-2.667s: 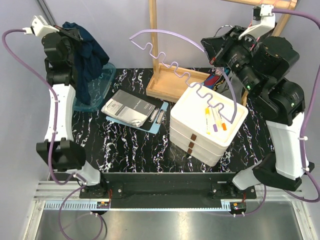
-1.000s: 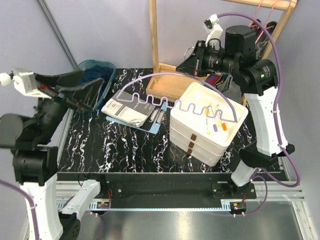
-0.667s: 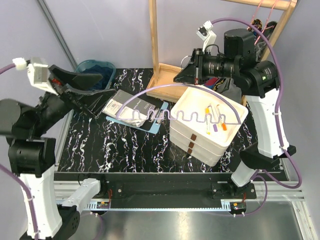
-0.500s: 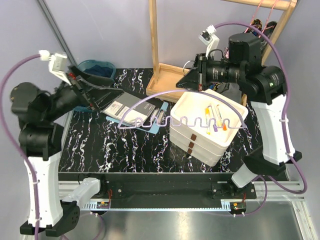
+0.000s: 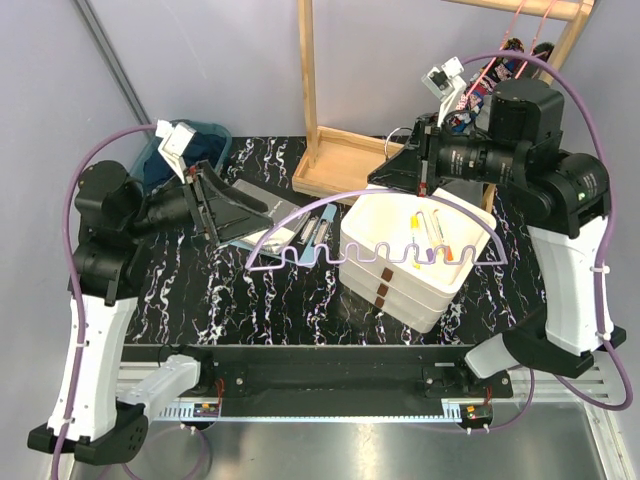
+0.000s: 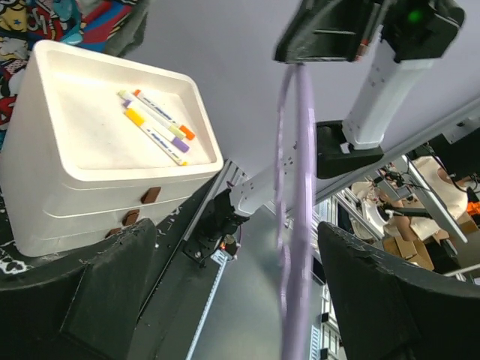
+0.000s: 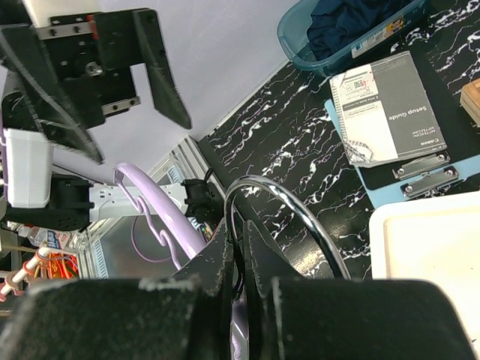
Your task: Remove the shorts from the hanger
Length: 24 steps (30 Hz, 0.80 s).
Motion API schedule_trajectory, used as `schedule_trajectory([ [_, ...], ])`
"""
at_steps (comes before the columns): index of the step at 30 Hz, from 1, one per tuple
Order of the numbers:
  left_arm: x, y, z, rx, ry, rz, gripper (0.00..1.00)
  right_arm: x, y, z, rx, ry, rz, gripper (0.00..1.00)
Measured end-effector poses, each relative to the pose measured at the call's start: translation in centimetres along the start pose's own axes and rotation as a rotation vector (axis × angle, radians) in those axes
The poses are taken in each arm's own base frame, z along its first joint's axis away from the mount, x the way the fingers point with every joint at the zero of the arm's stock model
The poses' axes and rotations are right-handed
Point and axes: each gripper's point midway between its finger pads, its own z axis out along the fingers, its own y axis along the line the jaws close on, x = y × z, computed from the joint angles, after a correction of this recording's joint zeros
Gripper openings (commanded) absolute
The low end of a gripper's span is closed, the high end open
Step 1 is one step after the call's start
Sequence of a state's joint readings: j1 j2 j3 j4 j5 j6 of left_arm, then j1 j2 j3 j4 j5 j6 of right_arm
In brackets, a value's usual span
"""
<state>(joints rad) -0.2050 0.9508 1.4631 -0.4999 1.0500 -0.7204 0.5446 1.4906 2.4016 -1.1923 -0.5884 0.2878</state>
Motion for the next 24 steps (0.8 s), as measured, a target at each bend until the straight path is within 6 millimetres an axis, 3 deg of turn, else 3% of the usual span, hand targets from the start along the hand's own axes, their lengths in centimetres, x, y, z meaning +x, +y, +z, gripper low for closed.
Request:
schedule_trajectory([
  [7,1.0,-2.5,0.2,0.094,0.034,0.019,0.91,0.5,-1.1,1.2,0.01,0.026,0.019,0.0],
  [11,2.6,-2.5,0.9,0.13,0.086,-0.021,0.84,0.0,-0.8,1.4,-0.001,0.006,0.023,0.0],
  [14,3.3,-2.2,1.5,0.135,0.116,-0.055,0.54,-0.7,-0.5,1.5,-0.015,-0.017,0.025,0.0],
  [15,3.4,-2.1,1.8,0.135,0.123,-0.062,0.25,-0.8,-0.4,1.5,-0.017,-0.022,0.026,0.0],
  [16,3.5,-2.0,2.0,0.136,0.127,-0.066,0.06,-0.9,-0.4,1.5,-0.019,-0.027,0.028,0.01],
  [18,3.5,-1.7,2.3,0.129,0.127,-0.065,0.0,-1.1,-0.5,1.5,-0.015,-0.033,0.026,0.14],
  [19,3.3,-1.8,2.4,0.13,0.12,-0.038,0.0,-1.1,-0.7,1.6,-0.003,-0.036,0.038,0.28],
  [21,2.8,-1.8,2.3,0.11,0.101,-0.01,0.0,-1.3,-0.9,1.7,0.01,-0.042,0.048,0.44],
  [24,2.2,-1.3,2.0,0.031,0.068,0.026,0.0,-1.7,-1.2,1.7,0.039,-0.067,0.066,0.99],
])
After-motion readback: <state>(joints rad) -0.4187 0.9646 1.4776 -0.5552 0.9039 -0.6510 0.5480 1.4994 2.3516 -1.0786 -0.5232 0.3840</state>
